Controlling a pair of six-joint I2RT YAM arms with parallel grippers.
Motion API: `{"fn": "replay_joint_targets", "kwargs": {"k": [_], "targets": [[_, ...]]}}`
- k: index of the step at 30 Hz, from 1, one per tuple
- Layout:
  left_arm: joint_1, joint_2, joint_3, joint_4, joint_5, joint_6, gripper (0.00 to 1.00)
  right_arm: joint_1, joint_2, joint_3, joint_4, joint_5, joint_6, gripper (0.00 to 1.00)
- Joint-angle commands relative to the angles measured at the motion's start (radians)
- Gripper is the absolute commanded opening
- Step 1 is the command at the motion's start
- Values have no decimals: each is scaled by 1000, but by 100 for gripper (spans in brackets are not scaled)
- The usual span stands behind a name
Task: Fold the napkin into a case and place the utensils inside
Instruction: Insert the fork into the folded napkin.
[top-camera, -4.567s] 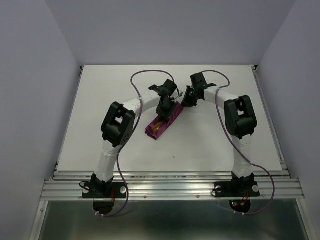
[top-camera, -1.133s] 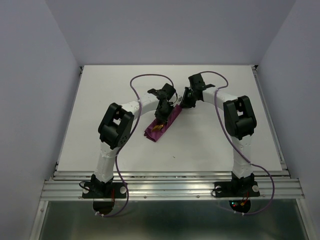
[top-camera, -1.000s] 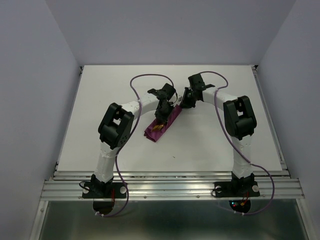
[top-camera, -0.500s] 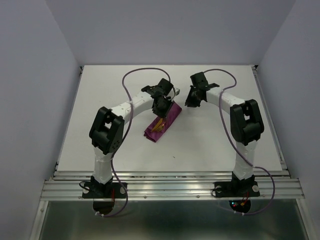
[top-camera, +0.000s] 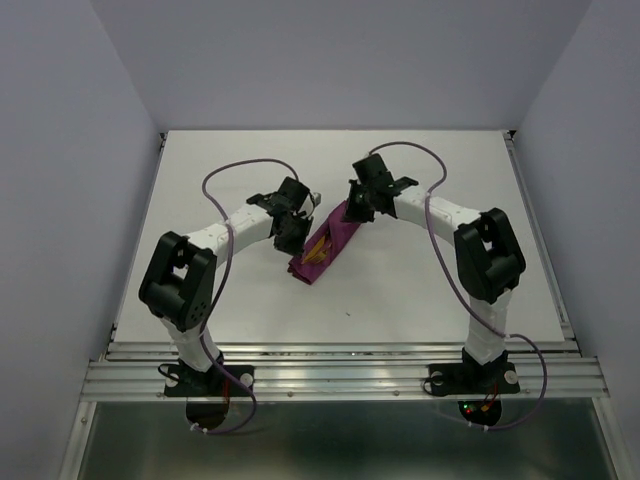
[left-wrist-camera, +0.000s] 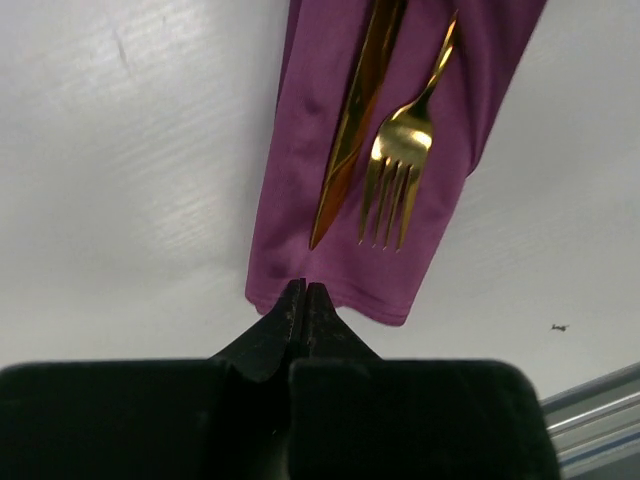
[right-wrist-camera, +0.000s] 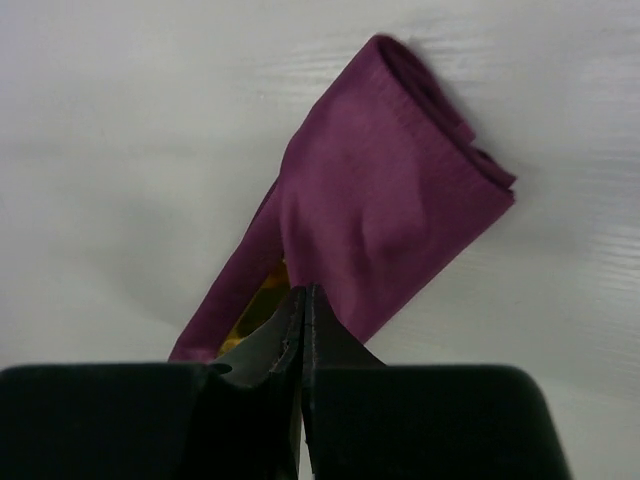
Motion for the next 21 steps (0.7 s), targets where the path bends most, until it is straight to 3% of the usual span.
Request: {"fn": "replay_joint_targets", "kwargs": {"k": [1, 7, 14, 21], "targets": [[27, -97, -118, 75, 31, -72, 0, 43, 45, 35, 31, -53, -24, 1], [62, -109, -224, 148, 60, -115, 0, 77, 79, 15, 42, -71, -12, 1], [62, -54, -237, 185, 69, -127, 0, 87, 142, 6, 33, -56, 0, 1], [62, -114, -195, 119, 35, -113, 0, 87, 113, 34, 16, -45, -29, 2]]}}
